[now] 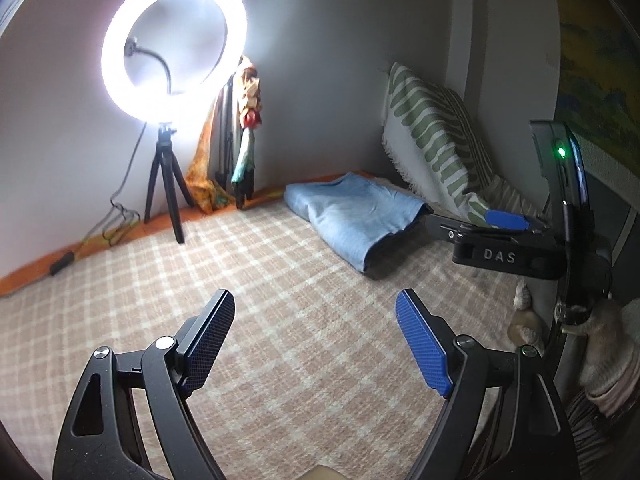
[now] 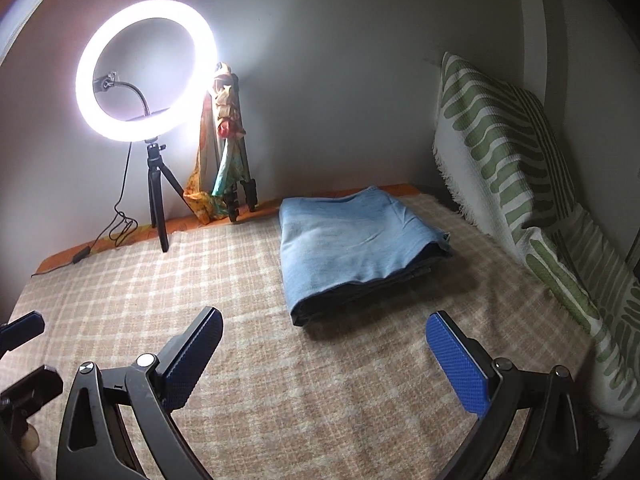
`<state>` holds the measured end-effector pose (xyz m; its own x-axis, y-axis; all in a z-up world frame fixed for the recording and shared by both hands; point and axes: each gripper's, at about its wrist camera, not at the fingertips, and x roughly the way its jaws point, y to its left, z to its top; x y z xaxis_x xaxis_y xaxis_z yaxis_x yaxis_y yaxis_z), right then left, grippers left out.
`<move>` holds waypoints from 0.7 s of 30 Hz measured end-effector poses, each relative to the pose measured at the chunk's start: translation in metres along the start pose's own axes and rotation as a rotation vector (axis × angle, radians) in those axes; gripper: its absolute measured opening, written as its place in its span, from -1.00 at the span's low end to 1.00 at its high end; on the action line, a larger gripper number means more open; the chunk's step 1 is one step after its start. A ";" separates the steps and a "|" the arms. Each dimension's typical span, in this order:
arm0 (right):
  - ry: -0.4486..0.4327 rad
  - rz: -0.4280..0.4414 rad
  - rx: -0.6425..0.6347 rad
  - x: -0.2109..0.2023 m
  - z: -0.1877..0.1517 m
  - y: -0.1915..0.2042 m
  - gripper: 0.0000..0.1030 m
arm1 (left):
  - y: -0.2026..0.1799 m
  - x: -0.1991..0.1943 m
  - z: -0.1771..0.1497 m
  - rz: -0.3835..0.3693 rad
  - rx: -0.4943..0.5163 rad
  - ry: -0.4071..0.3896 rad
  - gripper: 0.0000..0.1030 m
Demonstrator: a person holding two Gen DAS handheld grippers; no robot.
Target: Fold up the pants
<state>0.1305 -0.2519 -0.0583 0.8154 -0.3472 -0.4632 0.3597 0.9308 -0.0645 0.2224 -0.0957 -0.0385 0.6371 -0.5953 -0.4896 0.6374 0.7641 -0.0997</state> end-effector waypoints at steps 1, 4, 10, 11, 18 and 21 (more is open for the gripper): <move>-0.003 -0.002 -0.001 0.000 0.000 0.001 1.00 | -0.001 -0.001 0.000 0.007 0.010 -0.003 0.67; -0.013 -0.003 0.008 -0.001 0.001 0.000 1.00 | 0.000 -0.003 -0.001 0.026 0.015 0.002 0.68; -0.016 -0.017 0.009 -0.002 0.000 -0.001 1.00 | 0.010 -0.003 0.000 0.087 -0.033 0.020 0.69; -0.021 -0.022 0.009 -0.002 0.000 -0.001 1.00 | 0.012 -0.003 0.001 0.090 -0.041 0.022 0.69; -0.033 -0.026 0.026 -0.003 0.001 -0.002 1.00 | 0.017 -0.004 0.000 0.119 -0.043 0.019 0.70; -0.031 -0.024 0.024 -0.002 0.001 -0.001 1.00 | 0.017 -0.005 0.001 0.121 -0.047 0.017 0.71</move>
<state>0.1288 -0.2522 -0.0568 0.8198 -0.3735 -0.4341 0.3904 0.9191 -0.0537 0.2300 -0.0798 -0.0367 0.7003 -0.4939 -0.5154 0.5351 0.8411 -0.0790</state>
